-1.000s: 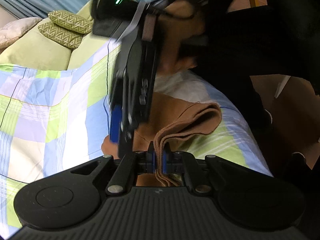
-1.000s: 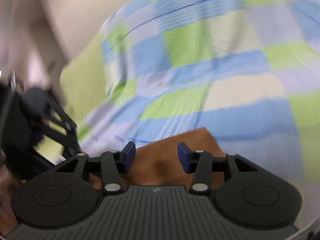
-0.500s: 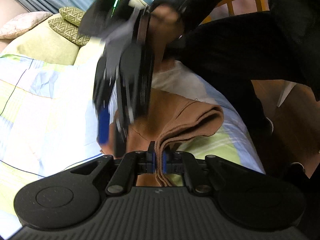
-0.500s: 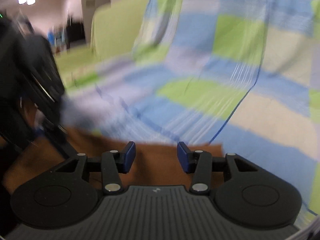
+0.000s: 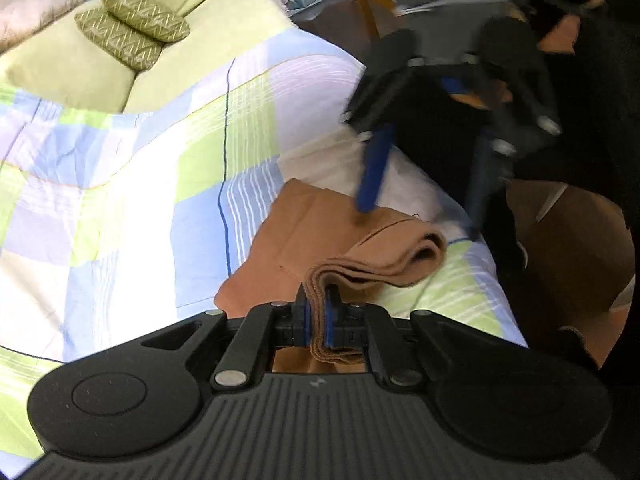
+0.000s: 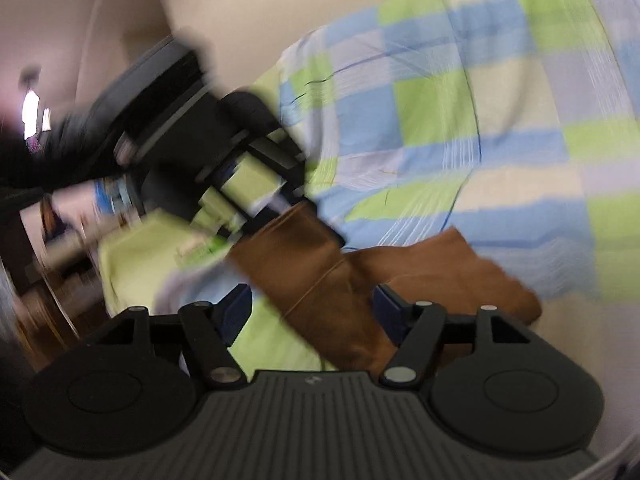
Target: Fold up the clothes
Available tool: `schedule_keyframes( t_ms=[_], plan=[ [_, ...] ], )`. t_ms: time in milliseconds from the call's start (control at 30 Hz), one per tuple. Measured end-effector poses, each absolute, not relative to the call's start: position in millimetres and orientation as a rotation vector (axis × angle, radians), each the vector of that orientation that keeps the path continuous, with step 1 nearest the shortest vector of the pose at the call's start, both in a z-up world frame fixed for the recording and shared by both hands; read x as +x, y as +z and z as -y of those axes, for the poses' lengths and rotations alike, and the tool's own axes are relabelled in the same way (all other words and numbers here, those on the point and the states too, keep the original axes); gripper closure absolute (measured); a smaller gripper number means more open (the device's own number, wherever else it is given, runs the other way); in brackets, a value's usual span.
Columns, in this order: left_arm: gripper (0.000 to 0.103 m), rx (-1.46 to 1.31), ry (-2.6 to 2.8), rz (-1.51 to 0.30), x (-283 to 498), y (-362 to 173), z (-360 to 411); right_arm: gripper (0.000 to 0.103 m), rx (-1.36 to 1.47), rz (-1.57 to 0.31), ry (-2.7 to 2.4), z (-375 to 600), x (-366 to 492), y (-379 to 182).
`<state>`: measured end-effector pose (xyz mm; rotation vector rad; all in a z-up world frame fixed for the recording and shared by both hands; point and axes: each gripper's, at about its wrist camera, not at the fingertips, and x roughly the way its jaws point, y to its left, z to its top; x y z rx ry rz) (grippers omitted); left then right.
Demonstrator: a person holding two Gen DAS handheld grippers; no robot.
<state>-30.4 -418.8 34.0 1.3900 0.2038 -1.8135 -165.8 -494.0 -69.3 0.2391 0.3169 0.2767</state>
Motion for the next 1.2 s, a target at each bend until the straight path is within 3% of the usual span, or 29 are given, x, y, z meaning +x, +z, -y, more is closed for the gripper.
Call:
schedule_keyframes(
  t_ms=[200, 233, 267, 300, 500, 733, 833, 900, 1067, 1200],
  plan=[
    [0.097, 1.385, -1.830, -0.238, -28.4, 38.5, 423.7, 0.041, -0.031, -0.332, 0.142, 458.9, -164.2, -57.4],
    [0.097, 1.385, -1.830, -0.239, -28.4, 37.9, 422.1, 0.050, -0.061, -0.334, 0.137, 454.7, -162.0, -55.5],
    [0.097, 1.383, -1.830, -0.240, -28.2, 37.2, 420.3, 0.080, -0.095, -0.340, 0.127, 450.0, -158.3, -54.6],
    [0.097, 1.382, -1.828, -0.240, -26.5, 36.7, 417.8, 0.091, -0.108, -0.343, 0.118, 447.5, -155.1, -55.0],
    [0.081, 1.295, -1.765, -0.209, -20.6, 17.1, 375.4, 0.095, 0.001, -0.358, 0.094, 459.1, -146.8, -50.6],
    [0.077, 1.282, -1.702, -0.141, -23.1, -16.5, 326.9, 0.095, 0.044, -0.370, 0.090, 459.1, -143.2, -44.7],
    [0.080, 1.275, -1.667, -0.064, -26.6, -28.3, 313.8, 0.095, 0.047, -0.379, 0.083, 457.6, -141.9, -42.6],
    [0.093, 1.276, -1.651, -0.051, -23.1, -32.0, 308.8, 0.095, 0.039, -0.391, 0.089, 454.0, -142.6, -41.3],
    [0.095, 1.338, -1.711, -0.078, -13.0, -16.6, 316.9, 0.095, 0.043, -0.440, 0.141, 444.5, -144.6, -43.2],
    [0.095, 1.361, -1.792, -0.153, 2.3, 11.9, 350.6, 0.095, 0.245, -0.419, 0.154, 464.9, -151.4, -45.6]
  ],
)
